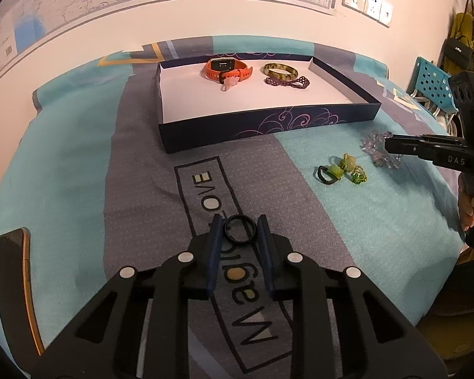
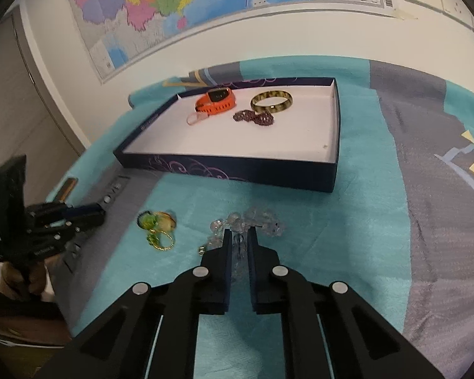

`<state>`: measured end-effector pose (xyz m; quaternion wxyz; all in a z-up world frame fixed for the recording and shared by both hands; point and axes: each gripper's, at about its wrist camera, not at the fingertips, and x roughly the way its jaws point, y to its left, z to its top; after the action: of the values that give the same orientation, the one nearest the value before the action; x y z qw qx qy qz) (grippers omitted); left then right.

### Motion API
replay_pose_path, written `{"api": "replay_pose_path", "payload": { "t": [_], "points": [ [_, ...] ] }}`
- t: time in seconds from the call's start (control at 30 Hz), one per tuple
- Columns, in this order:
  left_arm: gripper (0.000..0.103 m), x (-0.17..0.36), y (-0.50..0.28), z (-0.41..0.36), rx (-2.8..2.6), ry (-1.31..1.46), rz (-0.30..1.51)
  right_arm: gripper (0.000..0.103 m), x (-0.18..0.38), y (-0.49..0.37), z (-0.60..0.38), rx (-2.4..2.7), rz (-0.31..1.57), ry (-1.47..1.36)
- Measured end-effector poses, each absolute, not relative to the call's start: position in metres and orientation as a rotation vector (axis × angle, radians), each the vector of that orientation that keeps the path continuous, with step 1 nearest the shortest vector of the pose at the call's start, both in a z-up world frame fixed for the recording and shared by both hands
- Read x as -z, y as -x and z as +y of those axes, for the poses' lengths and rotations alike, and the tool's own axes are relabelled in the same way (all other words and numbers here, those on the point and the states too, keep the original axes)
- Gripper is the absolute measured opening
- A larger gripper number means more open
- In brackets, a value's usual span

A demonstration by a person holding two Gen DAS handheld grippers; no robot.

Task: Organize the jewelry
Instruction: 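Lift the crystal bracelet with the right tool while the left tool grasps the black hair tie, then carry the crystal bracelet with the right tool into the box while the left tool carries the hair tie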

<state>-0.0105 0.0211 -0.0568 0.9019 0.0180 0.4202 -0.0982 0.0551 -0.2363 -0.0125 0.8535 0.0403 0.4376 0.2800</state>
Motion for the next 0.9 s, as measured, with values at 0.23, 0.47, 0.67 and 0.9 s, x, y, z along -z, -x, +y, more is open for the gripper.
{"api": "replay_pose_path", "payload": {
  "t": [0.23, 0.47, 0.67, 0.9],
  "points": [
    [0.023, 0.051, 0.012, 0.023, 0.211, -0.022, 0.846, 0.008, -0.011, -0.054, -0.241, -0.640, 0.857, -0.147],
    [0.022, 0.043, 0.013, 0.022, 0.225, -0.021, 0.821, 0.008, -0.034, -0.053, -0.243, -0.658, 0.796, -0.159],
    [0.023, 0.031, 0.008, 0.021, 0.250, -0.004, 0.790, 0.008, -0.050, -0.056, -0.244, -0.670, 0.755, -0.155],
    [0.023, 0.015, -0.006, 0.011, 0.286, -0.008, 0.745, 0.008, -0.064, -0.066, -0.236, -0.688, 0.721, -0.127]
  ]
}}
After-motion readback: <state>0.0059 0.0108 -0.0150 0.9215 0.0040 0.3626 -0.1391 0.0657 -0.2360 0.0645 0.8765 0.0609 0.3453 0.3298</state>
